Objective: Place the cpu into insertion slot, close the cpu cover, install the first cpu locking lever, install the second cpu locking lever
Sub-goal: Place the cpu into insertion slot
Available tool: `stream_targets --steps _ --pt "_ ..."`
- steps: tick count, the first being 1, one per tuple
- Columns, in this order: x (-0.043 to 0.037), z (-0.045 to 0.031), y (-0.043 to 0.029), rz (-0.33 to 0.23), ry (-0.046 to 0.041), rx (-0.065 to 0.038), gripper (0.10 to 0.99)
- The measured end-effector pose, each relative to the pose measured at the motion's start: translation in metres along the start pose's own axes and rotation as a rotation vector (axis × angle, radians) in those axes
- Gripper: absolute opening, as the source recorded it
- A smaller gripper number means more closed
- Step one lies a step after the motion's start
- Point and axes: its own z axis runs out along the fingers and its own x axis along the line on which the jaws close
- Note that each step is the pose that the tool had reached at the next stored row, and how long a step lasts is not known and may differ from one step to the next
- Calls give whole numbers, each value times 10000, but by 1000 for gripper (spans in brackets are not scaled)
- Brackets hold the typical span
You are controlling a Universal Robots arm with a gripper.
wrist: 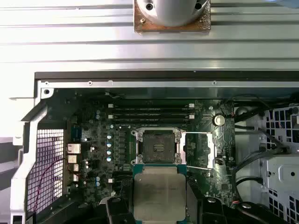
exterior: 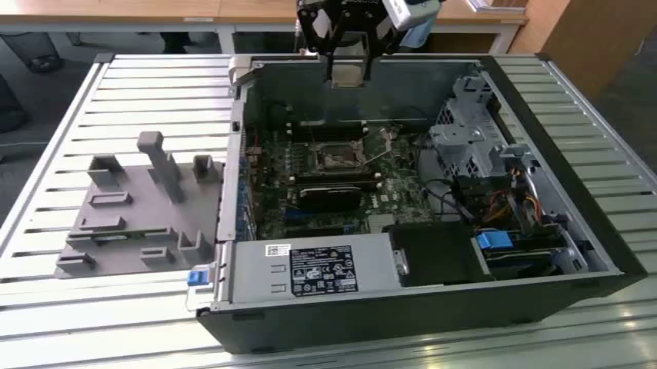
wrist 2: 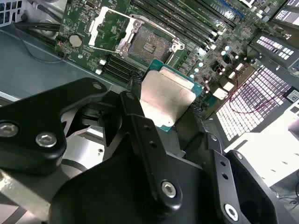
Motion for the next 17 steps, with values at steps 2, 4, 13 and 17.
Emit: stream_targets --steps 2,4,13,17 --pt "0 0 0 0 0 0 541" --pt "0 0 0 0 0 0 541" --pt "0 0 0 132 -12 -2 541" --pt "0 0 0 260 -23 -4 541"
